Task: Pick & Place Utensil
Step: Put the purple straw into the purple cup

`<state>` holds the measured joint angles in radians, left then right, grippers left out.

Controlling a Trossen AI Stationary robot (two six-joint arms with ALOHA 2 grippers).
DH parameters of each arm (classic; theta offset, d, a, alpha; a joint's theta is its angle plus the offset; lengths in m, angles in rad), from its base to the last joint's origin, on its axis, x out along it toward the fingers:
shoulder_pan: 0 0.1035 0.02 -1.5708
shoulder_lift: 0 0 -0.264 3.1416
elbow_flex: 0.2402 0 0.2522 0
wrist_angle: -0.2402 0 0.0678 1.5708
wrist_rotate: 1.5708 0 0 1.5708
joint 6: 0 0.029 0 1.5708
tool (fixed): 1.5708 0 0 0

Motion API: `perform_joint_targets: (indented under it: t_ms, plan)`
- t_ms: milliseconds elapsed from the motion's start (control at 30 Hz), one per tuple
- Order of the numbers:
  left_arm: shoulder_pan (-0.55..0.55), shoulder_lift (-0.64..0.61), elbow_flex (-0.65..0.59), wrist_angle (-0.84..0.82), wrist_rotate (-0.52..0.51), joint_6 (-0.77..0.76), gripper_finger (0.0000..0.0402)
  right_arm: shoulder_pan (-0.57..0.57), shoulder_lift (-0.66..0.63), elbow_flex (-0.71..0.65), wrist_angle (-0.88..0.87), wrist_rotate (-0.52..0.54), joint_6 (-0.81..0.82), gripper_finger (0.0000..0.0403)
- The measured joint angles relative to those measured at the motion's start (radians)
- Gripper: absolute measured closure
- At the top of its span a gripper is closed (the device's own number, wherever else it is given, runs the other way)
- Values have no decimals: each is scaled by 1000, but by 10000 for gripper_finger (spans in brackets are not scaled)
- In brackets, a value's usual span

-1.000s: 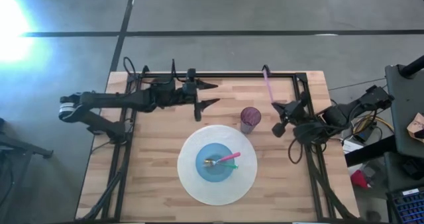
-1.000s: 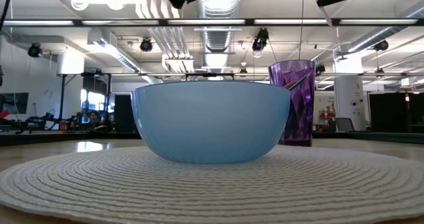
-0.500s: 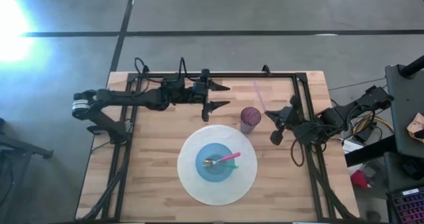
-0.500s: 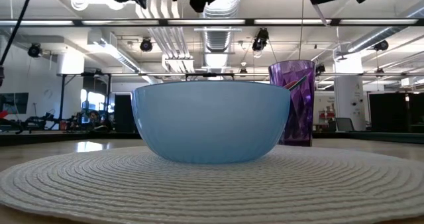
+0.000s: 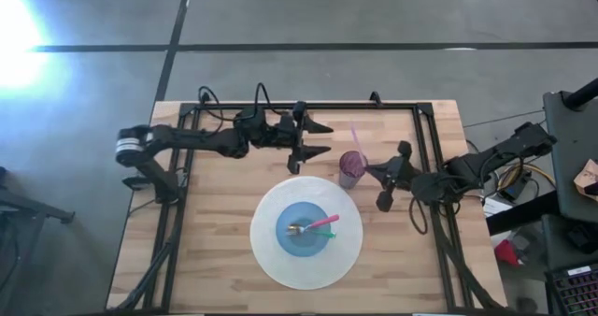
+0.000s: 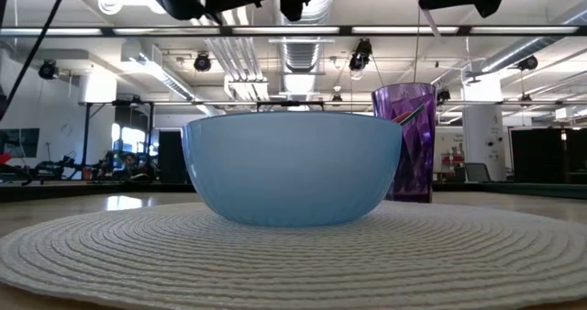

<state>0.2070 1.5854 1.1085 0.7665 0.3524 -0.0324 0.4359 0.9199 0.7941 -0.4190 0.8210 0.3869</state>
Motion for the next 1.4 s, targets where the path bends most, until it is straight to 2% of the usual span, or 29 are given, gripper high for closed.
perform_joint_targets:
  t_ms: [533,1000,1133,1400]
  plan:
    - [-10,158,173,-2,115,-55,170,-29,59,-6,37,-19,0,395]
    - [-15,210,193,12,128,-67,172,-72,71,-6,121,-17,-13,394]
    - [-15,210,194,31,125,-59,193,-79,85,-7,151,-27,-16,394]
    - [-15,210,194,35,125,-59,279,-107,123,-7,222,-70,-59,394]
